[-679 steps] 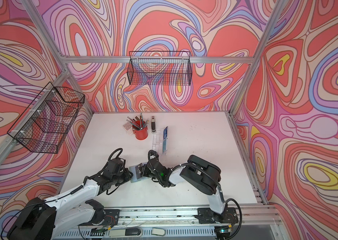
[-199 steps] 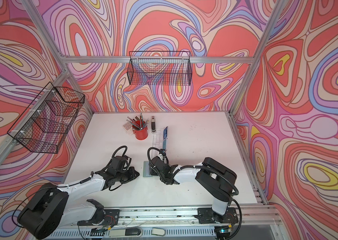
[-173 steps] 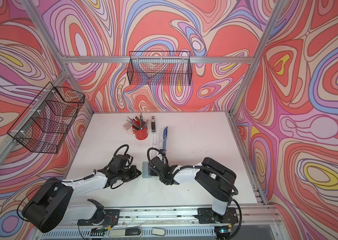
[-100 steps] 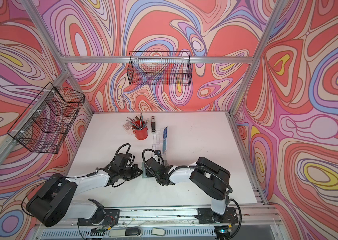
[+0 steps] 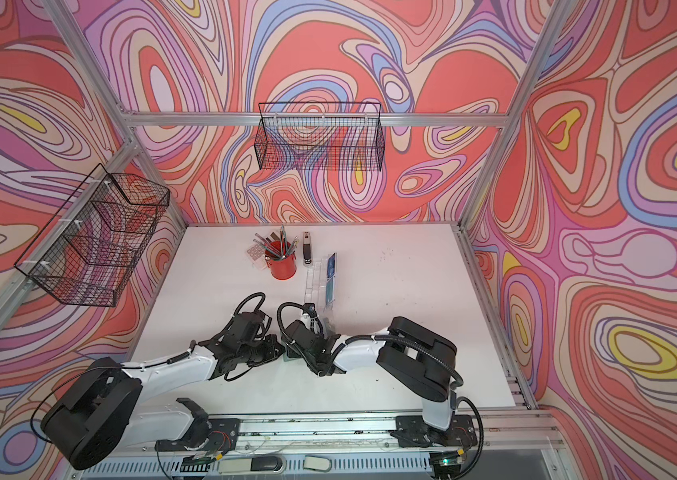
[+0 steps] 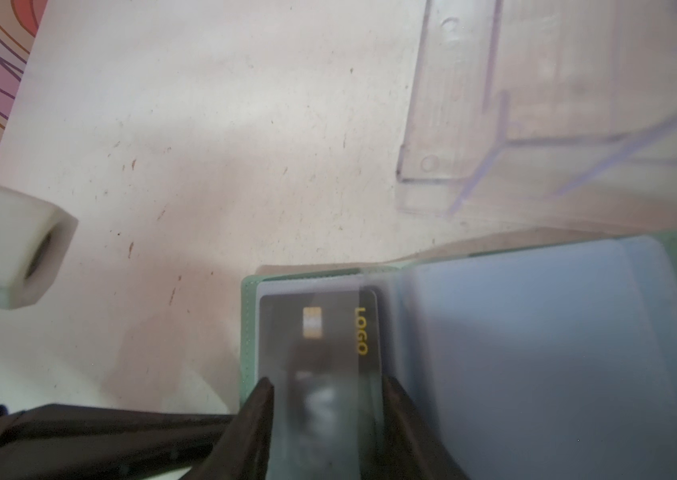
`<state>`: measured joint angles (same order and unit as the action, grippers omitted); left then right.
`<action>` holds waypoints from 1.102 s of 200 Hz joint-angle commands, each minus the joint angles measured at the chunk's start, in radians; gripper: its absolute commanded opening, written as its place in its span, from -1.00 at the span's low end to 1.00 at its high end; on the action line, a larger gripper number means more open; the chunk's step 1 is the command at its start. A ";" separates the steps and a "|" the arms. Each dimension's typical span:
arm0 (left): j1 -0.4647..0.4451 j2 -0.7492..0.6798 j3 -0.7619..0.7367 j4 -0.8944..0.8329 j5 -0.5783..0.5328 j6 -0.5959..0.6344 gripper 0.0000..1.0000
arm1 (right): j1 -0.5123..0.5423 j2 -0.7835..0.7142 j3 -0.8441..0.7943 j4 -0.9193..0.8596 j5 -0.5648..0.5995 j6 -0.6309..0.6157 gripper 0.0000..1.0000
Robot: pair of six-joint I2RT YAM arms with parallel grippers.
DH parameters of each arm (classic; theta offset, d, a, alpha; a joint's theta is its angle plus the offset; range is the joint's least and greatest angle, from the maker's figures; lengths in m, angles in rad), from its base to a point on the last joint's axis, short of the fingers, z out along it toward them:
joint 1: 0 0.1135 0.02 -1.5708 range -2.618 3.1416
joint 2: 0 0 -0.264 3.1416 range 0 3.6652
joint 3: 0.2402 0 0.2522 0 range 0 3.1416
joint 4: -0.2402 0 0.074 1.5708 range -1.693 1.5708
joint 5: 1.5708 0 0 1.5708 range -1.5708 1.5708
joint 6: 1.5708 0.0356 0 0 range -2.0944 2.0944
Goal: Put the credit cards into the card holder
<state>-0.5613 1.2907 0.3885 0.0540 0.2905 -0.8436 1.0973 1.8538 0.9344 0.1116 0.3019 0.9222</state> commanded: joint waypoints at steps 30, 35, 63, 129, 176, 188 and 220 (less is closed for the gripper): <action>-0.012 -0.112 -0.009 -0.115 -0.090 -0.020 -0.75 | 0.030 -0.048 -0.036 -0.013 0.004 0.027 -0.06; -0.012 -0.128 -0.009 -0.134 -0.100 -0.018 -0.73 | 0.030 -0.066 -0.045 -0.021 0.018 0.028 -0.04; -0.011 -0.209 -0.004 -0.210 -0.150 0.004 -0.56 | 0.030 -0.184 -0.116 -0.037 0.081 0.027 0.05; -0.008 -0.419 -0.034 -0.265 -0.160 0.043 0.42 | 0.029 -0.309 -0.249 -0.041 0.196 0.037 0.24; -0.009 -0.507 -0.007 -0.394 -0.224 0.075 0.89 | 0.025 -0.277 -0.273 0.025 0.178 0.025 0.28; -0.009 -0.511 -0.016 -0.380 -0.209 0.058 0.89 | 0.024 -0.263 -0.263 0.024 0.167 0.013 0.28; -0.009 -0.465 -0.033 -0.330 -0.163 0.016 0.88 | 0.023 -0.228 -0.247 0.035 0.149 0.006 0.28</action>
<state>-0.5697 0.7959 0.3679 -0.2760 0.1085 -0.7990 1.1221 1.5967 0.6704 0.1234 0.4591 0.9363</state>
